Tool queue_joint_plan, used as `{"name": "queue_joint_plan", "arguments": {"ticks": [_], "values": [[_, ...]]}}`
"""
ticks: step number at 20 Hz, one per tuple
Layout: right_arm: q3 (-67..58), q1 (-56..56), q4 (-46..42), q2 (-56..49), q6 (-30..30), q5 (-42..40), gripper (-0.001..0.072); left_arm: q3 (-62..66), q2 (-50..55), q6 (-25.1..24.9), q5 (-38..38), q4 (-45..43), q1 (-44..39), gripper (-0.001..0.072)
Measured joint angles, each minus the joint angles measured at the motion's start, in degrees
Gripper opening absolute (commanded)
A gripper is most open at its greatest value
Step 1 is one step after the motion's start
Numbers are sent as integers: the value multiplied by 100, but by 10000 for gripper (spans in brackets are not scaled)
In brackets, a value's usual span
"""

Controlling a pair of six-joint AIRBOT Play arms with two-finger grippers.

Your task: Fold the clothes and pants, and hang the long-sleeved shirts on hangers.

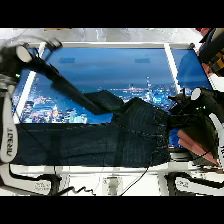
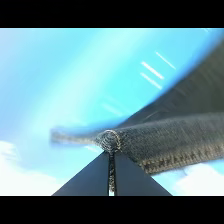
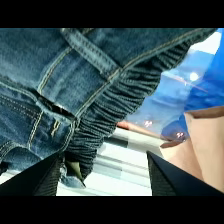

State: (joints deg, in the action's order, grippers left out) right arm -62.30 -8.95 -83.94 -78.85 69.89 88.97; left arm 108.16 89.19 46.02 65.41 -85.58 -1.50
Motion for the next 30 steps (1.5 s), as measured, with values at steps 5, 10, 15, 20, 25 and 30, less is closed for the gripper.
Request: {"name": "queue_joint_plan", "arguments": {"ticks": [5,10,15,20,25,30], "values": [[-7,0,4,0,256,-949,553,243,-601,70,-1154,-798,181,28],[-7,0,9,-2,664,-2017,553,-190,-713,1156,-590,-1285,1169,27],[-7,-26,-190,-2,778,-2444,553,-1491,-588,1790,-63,-1412,2618,28],[-7,-533,221,-2,831,-2197,550,-2245,-267,1919,-184,-1436,3668,29],[-4,-1130,1637,-39,636,-1862,551,-2411,192,1956,-389,-1443,4168,30],[-4,-1121,2142,-153,629,-1838,555,-2446,662,1958,-413,-1447,4315,65]]}}
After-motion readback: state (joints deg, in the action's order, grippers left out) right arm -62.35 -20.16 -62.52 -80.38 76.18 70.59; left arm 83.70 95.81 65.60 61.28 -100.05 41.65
